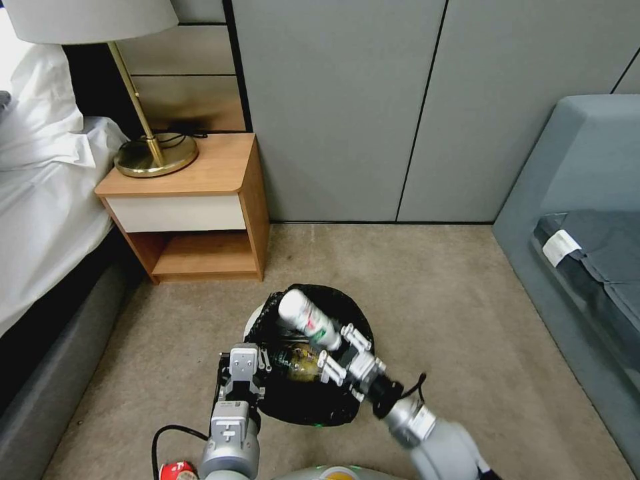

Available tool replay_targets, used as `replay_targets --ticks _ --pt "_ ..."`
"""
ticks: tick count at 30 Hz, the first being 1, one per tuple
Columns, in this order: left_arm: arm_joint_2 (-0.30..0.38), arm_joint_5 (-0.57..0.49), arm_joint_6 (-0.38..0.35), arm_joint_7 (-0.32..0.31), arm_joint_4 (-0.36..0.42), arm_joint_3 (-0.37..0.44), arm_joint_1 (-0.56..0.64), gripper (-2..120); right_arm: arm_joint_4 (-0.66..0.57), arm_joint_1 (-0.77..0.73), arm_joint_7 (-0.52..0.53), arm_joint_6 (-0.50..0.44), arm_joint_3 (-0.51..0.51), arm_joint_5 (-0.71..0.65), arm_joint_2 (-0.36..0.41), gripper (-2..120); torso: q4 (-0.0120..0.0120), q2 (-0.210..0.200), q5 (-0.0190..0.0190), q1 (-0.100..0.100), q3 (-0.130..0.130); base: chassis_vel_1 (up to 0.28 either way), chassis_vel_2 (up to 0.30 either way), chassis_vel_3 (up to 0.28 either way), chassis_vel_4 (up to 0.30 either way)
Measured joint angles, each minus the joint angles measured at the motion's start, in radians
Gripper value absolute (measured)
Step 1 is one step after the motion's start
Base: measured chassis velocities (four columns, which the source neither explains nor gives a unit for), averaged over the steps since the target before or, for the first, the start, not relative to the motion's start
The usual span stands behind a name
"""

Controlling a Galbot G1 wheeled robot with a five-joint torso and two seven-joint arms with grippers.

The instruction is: Pick up the trash bin, then pick up the garbage from the floor and place it into the trash bin.

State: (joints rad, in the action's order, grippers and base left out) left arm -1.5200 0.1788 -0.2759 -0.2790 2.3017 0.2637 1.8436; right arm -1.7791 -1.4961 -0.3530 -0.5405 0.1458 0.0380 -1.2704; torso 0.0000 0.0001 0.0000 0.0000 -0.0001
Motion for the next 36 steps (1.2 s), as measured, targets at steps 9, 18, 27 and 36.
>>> replay_targets --ticks 9,18,27,36 --pt "-0.004 0.002 0.0 -0.001 0.004 -0.01 0.002 2 0.021 0.018 -0.001 0.005 0.037 -0.006 -0.011 55 0.0001 0.0 0.0 0.0 0.0 0.0 0.0 0.0 0.0" --pt "-0.004 0.004 0.0 -0.001 0.007 -0.01 0.002 2 0.016 0.031 -0.003 0.012 0.043 -0.014 -0.015 84 0.0 0.0 0.0 0.0 0.0 0.0 0.0 0.0 0.0" --pt "-0.005 0.004 0.0 0.0 0.006 -0.011 0.0 2 -0.025 0.03 -0.006 0.013 0.04 -0.014 -0.013 100 0.0 0.0 0.0 0.0 0.0 0.0 0.0 0.0 0.0" --pt "-0.004 0.006 0.0 0.001 -0.004 -0.011 -0.004 2 -0.157 0.027 0.077 0.03 0.034 0.004 -0.024 100 0.0001 0.0 0.0 0.0 0.0 0.0 0.0 0.0 0.0"
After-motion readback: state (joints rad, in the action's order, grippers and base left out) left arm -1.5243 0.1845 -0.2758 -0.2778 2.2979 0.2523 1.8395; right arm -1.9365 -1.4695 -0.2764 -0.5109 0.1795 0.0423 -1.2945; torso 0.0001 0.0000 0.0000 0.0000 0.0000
